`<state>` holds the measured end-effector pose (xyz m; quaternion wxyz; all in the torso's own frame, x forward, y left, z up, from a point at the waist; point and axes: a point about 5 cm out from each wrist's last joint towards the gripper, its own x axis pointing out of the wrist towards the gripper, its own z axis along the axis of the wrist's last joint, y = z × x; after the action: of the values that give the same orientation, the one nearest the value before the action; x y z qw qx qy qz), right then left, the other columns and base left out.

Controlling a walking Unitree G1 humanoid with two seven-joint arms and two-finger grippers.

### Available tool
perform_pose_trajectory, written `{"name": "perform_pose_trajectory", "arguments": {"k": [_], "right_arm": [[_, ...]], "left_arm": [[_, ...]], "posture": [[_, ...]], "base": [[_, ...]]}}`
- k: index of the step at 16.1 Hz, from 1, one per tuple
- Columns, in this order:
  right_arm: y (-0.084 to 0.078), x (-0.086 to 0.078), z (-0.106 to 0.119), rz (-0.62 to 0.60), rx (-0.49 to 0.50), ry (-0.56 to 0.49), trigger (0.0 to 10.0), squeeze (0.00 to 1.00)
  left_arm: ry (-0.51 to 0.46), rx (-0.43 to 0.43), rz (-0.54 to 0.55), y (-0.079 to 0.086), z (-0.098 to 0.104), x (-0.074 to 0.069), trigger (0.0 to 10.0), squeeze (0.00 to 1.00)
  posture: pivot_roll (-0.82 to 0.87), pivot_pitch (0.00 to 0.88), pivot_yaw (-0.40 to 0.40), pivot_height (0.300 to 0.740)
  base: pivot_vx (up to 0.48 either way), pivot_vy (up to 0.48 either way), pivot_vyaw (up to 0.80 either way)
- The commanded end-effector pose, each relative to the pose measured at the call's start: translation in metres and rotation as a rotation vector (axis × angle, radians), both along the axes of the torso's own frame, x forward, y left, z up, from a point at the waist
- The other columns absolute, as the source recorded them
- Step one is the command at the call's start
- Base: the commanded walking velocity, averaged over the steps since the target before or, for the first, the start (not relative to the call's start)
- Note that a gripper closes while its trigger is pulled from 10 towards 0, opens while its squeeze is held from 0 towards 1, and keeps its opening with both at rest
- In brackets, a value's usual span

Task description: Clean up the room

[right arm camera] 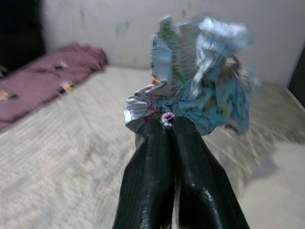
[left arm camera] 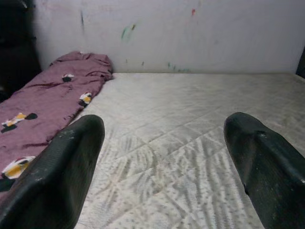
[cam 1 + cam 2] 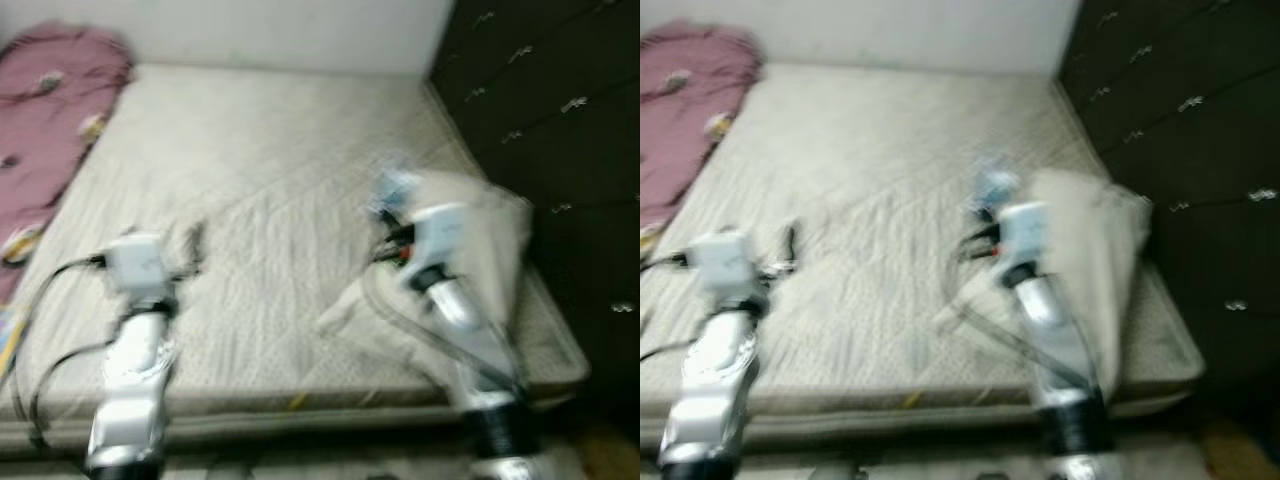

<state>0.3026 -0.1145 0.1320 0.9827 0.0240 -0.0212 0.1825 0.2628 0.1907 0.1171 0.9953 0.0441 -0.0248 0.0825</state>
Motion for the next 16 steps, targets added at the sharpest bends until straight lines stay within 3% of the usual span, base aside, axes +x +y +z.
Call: {"name": "perform_pose_trajectory", "arguments": {"k": [1, 16], "right_arm": [[-0.0180, 0.0021, -0.0009, -0.059, -0.021, 0.007, 10.0, 0.00], [-0.0132, 0.0073, -0.0016, -0.055, -0.032, 0.000, 10.0, 0.00]], "left_arm": [[-0.013, -0.028, -0.055, -0.0149, 0.0038, 0.0039, 10.0, 0.00], [-0.026, -0.061, -0.080, -0.0188, 0.0086, 0.0084, 10.0, 0.00]], "posture": [[-0.03, 0.000, -0.033, 0.740], [-0.03, 0.000, -0.017, 0.740]], "base": [[0.000, 0.480, 0.00], [0.000, 0.480, 0.00]]}}
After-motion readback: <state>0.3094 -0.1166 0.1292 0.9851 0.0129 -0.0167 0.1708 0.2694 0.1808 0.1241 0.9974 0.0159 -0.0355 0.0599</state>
